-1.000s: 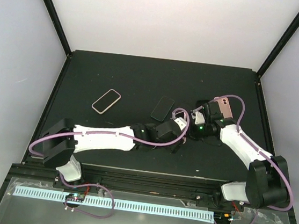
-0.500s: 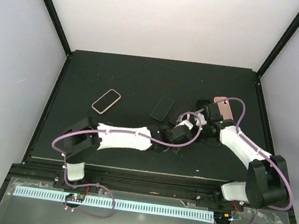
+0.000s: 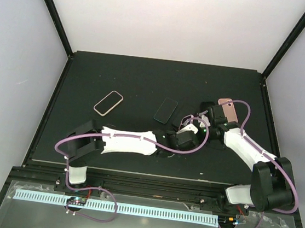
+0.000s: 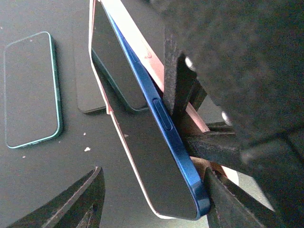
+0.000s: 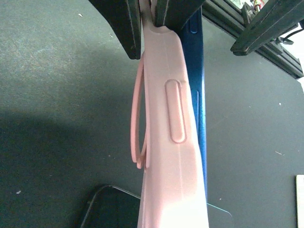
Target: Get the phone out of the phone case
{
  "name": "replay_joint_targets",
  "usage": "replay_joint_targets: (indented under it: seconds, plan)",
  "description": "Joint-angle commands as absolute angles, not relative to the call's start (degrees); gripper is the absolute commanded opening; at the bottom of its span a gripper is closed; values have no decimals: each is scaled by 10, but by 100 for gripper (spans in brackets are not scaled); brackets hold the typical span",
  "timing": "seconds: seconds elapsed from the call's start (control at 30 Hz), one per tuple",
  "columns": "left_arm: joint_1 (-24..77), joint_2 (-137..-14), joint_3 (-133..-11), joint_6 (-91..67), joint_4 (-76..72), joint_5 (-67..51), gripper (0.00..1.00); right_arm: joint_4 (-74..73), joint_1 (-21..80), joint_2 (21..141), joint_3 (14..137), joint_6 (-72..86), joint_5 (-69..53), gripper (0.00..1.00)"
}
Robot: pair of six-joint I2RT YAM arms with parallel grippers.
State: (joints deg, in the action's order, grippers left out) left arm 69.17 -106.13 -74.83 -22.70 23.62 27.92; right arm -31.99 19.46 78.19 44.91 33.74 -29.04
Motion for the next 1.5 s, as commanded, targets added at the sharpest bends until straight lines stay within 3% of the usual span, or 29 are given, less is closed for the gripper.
replay_joint_targets:
  seconds: [0.0,0.2,0.27,0.47,0.57,1.13,1.33,1.47]
  plan:
    - [688,-1077,-757,-193,303,361,56,-302,192,762,451,351,-343,1]
    - [688,-1081,-758,-190,345,431,52,-295,187,760,450,358,-369,1]
    - [686,-1082,-758,-194,359,447,46,-292,183,757,450,359,-376,1]
    - [680,-1058,-743,-197,347,458,12,-285,180,745,450,357,-377,1]
    - [676,-1041,-744,-199,337,460,2,-289,180,740,453,348,-359,1]
    - [592,-867,-690,-230,245,336,2,-335,179,724,488,287,-179,1]
    - [530,-849,-653,-182,220,322,1,-300,158,716,496,233,-209,1]
    - [509,-869,-654,-121,219,381,1,-266,137,707,495,134,-264,1]
